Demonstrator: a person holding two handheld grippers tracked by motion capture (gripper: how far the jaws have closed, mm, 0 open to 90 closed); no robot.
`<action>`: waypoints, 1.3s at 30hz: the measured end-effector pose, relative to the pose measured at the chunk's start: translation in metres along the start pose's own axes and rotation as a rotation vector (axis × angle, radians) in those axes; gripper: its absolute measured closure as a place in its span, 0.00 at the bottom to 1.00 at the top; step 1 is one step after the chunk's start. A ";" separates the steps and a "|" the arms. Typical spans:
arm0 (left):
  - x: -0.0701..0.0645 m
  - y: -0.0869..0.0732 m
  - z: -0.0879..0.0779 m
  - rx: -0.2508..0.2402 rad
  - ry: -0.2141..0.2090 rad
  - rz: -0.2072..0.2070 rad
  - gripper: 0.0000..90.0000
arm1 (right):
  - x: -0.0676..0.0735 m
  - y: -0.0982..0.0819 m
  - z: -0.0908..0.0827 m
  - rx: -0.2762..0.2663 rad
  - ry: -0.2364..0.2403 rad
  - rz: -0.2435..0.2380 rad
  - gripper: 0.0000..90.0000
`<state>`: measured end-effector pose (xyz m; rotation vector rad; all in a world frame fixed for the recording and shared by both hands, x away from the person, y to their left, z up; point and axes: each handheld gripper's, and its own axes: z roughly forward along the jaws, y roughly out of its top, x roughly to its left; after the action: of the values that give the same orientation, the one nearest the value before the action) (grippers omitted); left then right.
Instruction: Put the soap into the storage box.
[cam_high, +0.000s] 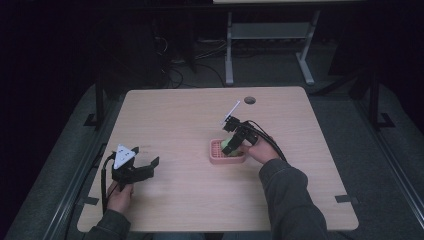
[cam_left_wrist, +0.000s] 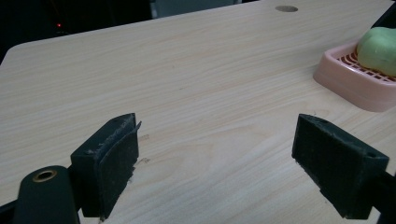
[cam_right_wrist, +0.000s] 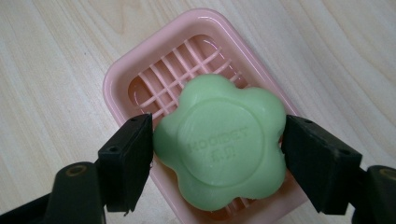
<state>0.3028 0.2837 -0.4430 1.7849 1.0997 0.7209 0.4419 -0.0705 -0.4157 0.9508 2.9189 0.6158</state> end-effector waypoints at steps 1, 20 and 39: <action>0.000 0.000 0.000 0.001 0.000 0.001 0.16 | 0.000 0.000 -0.001 -0.004 0.004 0.002 0.28; 0.000 0.000 0.000 0.001 -0.004 0.008 0.16 | -0.001 -0.007 -0.015 -0.044 -0.006 0.016 0.27; -0.001 0.000 -0.001 0.004 -0.002 0.009 0.16 | -0.003 -0.017 -0.029 -0.062 -0.016 0.027 0.27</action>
<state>0.3020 0.2833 -0.4428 1.7940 1.0930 0.7223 0.4309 -0.0947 -0.3957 0.9853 2.8594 0.6925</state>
